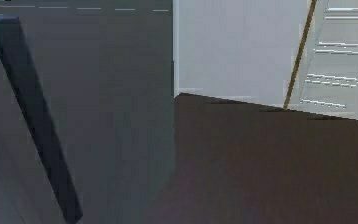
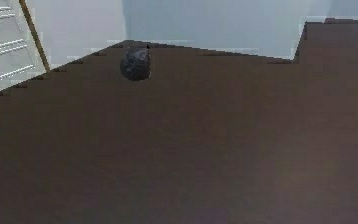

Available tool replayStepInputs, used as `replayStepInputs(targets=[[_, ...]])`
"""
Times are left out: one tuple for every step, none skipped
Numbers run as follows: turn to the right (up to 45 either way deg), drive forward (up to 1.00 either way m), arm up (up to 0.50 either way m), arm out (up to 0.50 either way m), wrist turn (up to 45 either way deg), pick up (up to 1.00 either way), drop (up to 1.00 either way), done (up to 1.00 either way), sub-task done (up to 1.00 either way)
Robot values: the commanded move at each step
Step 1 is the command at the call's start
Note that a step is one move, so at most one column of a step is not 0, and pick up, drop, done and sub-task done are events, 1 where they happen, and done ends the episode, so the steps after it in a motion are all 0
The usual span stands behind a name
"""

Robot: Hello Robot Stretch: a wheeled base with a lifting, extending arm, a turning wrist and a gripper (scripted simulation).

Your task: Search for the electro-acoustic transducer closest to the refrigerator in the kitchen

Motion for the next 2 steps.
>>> replayStepInputs(targets=[[45.0,0.00,0.00,0.00,0.0,0.00,0.00,0.00,0.00],[45.0,0.00,0.00,0.00,0.0,0.00,0.00,0.00,0.00]])
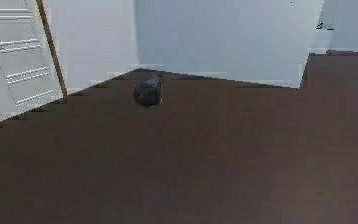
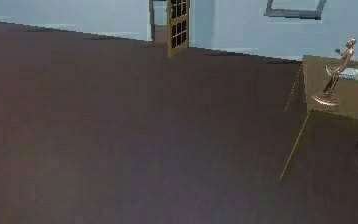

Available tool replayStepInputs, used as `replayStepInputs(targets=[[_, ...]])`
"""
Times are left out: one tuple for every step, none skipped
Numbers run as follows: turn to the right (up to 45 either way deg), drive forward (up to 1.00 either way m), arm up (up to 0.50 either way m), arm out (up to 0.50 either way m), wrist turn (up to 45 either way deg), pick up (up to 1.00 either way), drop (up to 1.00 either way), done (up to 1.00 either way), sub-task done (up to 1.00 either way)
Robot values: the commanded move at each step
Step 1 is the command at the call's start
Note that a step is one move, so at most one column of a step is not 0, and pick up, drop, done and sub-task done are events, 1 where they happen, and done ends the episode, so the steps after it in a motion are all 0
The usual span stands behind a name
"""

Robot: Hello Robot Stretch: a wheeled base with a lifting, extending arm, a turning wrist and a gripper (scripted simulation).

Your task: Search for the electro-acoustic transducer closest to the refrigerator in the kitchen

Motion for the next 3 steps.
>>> replayStepInputs(targets=[[39.0,0.00,0.00,0.00,0.0,0.00,0.00,0.00,0.00],[0.0,1.00,0.00,0.00,0.0,0.00,0.00,0.00,0.00],[0.0,1.00,0.00,0.00,0.0,0.00,0.00,0.00,0.00]])
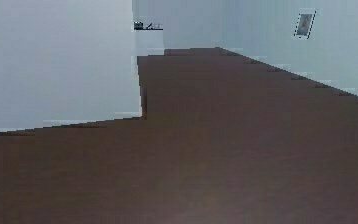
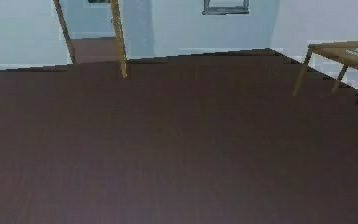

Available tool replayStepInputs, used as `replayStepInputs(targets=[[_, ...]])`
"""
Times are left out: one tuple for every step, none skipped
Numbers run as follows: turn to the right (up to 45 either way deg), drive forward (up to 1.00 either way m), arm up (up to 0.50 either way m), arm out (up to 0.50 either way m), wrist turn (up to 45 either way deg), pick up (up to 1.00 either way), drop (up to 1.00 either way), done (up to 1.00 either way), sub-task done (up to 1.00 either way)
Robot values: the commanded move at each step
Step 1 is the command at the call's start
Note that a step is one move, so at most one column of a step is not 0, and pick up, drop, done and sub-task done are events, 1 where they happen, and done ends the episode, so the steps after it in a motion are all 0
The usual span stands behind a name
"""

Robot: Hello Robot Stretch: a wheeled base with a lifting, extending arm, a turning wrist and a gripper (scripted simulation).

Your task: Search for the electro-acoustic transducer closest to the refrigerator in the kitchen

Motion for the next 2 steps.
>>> replayStepInputs(targets=[[0.0,1.00,0.00,0.00,0.0,0.00,0.00,0.00,0.00],[3.0,0.00,0.00,0.00,0.0,0.00,0.00,0.00,0.00]])
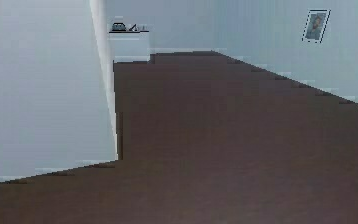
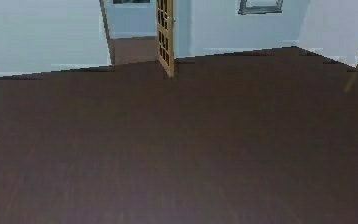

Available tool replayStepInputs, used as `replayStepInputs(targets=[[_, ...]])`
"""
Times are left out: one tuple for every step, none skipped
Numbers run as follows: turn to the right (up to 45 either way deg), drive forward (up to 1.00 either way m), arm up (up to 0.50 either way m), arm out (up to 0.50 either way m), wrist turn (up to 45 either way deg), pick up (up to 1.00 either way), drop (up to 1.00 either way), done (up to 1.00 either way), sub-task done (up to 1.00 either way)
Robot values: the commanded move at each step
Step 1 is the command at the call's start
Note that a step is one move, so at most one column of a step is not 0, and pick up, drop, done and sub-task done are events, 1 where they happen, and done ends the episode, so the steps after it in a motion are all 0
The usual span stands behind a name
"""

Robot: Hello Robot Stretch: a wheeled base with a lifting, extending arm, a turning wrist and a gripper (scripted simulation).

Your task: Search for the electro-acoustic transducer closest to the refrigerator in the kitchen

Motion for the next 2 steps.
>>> replayStepInputs(targets=[[0.0,1.00,0.00,0.00,0.0,0.00,0.00,0.00,0.00],[0.0,0.70,0.00,0.00,0.0,0.00,0.00,0.00,0.00]])
